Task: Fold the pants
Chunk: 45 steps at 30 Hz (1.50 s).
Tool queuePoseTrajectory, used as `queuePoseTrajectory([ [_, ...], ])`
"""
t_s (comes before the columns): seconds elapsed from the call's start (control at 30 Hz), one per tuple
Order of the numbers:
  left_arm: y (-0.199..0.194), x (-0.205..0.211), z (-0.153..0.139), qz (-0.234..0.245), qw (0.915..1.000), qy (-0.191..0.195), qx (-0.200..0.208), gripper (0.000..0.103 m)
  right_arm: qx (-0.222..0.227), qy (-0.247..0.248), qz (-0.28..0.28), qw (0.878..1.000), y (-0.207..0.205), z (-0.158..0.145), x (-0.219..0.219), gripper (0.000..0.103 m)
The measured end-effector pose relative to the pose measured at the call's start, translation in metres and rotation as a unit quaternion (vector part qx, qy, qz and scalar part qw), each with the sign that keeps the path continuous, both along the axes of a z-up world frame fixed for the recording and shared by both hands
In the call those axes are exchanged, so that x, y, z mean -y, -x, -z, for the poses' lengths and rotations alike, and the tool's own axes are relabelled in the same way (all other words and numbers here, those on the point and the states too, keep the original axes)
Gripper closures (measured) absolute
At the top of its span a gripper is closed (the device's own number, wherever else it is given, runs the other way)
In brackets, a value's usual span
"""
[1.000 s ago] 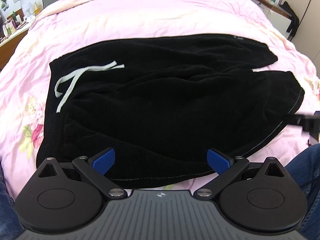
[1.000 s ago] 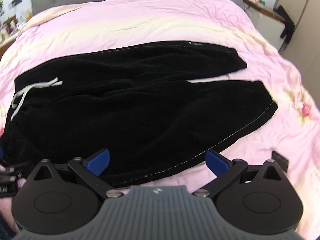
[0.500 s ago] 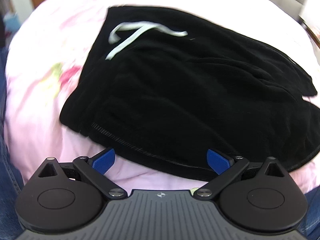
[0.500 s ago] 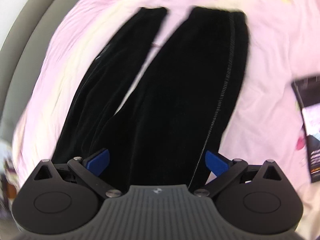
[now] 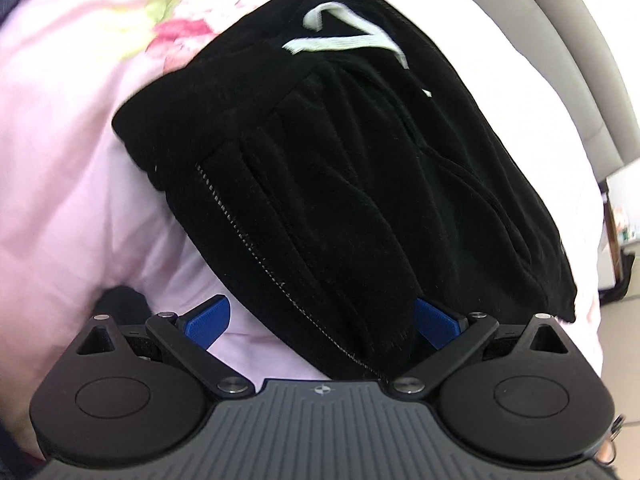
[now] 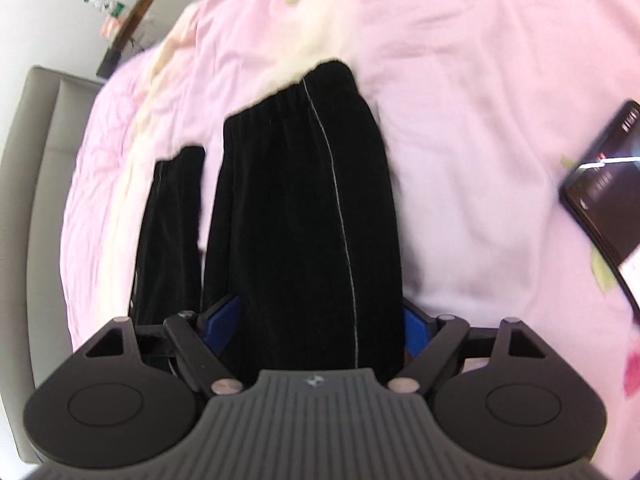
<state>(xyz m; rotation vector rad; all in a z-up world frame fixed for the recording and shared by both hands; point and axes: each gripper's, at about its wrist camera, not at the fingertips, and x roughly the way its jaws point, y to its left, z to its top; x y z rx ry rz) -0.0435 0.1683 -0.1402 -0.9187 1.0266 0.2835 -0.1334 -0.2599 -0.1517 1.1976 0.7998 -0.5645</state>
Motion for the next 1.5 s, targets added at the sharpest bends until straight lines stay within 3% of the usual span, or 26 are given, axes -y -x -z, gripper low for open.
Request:
queuePoseTrajectory([
  [0.13,0.004,-0.011,0.014,-0.057,0.9973,0.04,0.023,0.0,0.015,-0.001,0.015,1.0,-0.004,0.017,0.008,0.032],
  [0.33,0.006,-0.031,0.045,-0.13,0.9858,0.104,0.019,0.0,0.027,-0.009,0.005,1.0,-0.002,0.027,0.014,0.03],
  [0.4,0.008,-0.034,0.047,-0.137,0.9841,0.109,0.027,0.003,0.025,-0.006,0.006,1.0,-0.003,0.027,0.016,0.043],
  [0.43,0.009,-0.034,0.044,-0.133,0.9852,0.104,0.029,0.022,0.024,-0.005,0.013,1.0,-0.001,0.027,0.018,0.067],
  [0.47,0.011,-0.033,0.04,-0.126,0.9866,0.097,0.037,0.054,0.025,-0.009,0.024,0.999,0.0,0.028,0.021,0.091],
  [0.53,0.015,-0.035,0.028,-0.126,0.987,0.083,0.054,0.075,0.056,-0.026,0.052,0.997,0.014,0.027,0.027,0.099],
  [0.6,0.022,-0.038,0.016,-0.137,0.9821,0.096,0.087,0.078,0.098,-0.029,0.073,0.992,0.026,0.019,0.03,0.1],
  [0.73,0.017,-0.038,-0.016,-0.125,0.9784,0.088,0.139,0.079,0.183,-0.035,0.081,0.979,0.033,0.004,0.03,0.1],
  [0.83,0.007,-0.041,-0.045,-0.103,0.9745,0.067,0.188,0.079,0.252,-0.037,0.089,0.963,0.039,-0.013,0.03,0.1],
  [0.9,-0.006,-0.045,-0.066,-0.083,0.9721,0.037,0.216,0.079,0.273,-0.032,0.078,0.958,0.033,-0.027,0.03,0.1],
  [1.03,-0.043,-0.062,-0.087,-0.066,0.9688,0.029,0.237,0.079,0.278,-0.016,0.029,0.96,-0.001,-0.052,0.024,0.1],
  [1.2,-0.109,-0.074,-0.096,-0.058,0.9724,0.023,0.225,0.079,0.256,-0.025,0.012,0.966,-0.057,-0.069,0.017,0.1],
  [1.33,-0.149,-0.089,-0.081,-0.08,0.974,0.055,0.205,0.079,0.233,-0.023,0.005,0.972,-0.115,-0.073,0.008,0.1],
  [1.5,-0.203,-0.112,-0.062,-0.104,0.9756,0.053,0.186,0.079,0.19,0.007,-0.022,0.981,-0.193,-0.071,-0.019,0.1],
])
